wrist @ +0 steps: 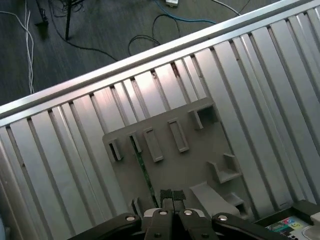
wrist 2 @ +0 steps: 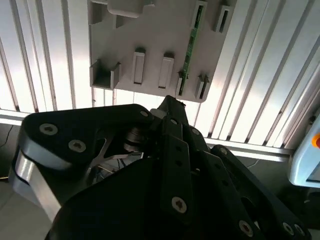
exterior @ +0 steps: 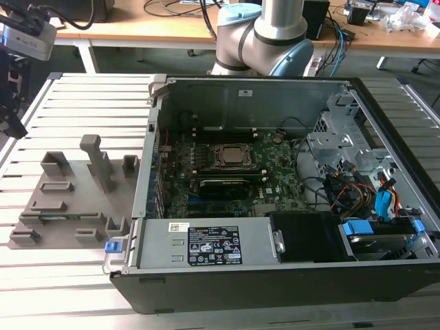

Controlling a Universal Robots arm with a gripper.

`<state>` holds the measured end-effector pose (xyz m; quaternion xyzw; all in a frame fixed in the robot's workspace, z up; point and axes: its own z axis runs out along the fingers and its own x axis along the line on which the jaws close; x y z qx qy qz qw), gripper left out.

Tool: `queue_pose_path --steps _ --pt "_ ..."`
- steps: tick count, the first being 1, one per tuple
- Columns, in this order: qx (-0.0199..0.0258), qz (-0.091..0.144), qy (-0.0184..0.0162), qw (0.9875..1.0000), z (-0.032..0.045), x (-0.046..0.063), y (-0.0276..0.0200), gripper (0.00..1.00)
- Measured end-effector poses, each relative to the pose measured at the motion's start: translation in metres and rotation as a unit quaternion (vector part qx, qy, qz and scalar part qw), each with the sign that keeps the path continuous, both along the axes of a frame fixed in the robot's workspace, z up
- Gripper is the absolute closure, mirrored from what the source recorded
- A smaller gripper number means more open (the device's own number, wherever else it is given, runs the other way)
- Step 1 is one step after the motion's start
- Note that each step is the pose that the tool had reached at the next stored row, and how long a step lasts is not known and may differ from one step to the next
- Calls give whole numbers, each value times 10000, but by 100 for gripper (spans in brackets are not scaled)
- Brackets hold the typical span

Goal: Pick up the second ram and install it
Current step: 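Pick up the second ram and move it above second insertion slot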

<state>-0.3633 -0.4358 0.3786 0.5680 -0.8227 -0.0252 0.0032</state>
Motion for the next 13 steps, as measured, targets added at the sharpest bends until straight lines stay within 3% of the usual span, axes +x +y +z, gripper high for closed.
queue_pose_path --steps 7,9,12,13 --pt "-6 483 0 9988 0 0 0 89" --pt "-8 730 0 9973 0 0 0 89" --pt "-8 922 0 9957 0 0 0 89" --pt "-8 1035 0 9946 0 0 0 89"
